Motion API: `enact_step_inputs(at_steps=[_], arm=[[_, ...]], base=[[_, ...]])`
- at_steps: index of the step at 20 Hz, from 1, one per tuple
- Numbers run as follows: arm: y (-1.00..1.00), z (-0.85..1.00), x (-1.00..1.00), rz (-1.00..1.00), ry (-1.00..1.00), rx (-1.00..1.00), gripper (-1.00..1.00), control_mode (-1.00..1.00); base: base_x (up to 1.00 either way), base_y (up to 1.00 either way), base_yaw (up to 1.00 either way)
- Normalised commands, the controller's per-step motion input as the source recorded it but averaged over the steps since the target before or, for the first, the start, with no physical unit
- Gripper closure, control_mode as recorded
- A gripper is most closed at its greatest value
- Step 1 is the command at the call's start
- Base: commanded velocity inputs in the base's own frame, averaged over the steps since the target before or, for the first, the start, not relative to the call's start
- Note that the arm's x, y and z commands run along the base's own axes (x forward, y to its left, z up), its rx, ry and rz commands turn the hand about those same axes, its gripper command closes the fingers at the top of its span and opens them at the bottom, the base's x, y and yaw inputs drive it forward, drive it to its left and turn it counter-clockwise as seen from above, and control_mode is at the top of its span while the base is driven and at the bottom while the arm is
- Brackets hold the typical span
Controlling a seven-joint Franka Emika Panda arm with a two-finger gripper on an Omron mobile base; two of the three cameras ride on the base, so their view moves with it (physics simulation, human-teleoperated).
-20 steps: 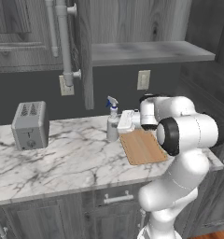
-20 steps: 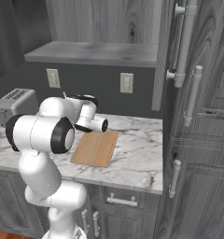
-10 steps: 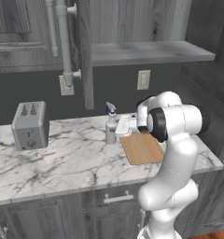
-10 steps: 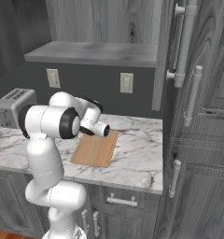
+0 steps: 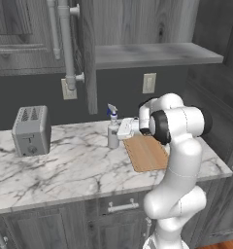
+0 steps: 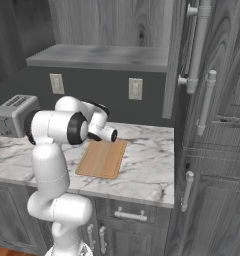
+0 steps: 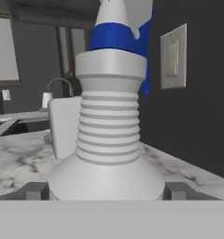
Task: Grab the spray bottle from the cabinet, then place it next to the cutting board for sanitizing. Then grab the dish brush from the countertop next to the sink and place it next to the cutting board.
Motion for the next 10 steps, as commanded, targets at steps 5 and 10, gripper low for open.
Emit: enact_step_inputs(at_steps=[5,10], arm=[[0.10,-0.31,0.12,0.00,-0.02,0.00,1.00,-1.00],[0.18,-0.34,0.00,0.00,-0.15,-0.01,-1.00,-1.00]], base=[[0.00,0.00,0.00],[0.00,0.00,0.00]])
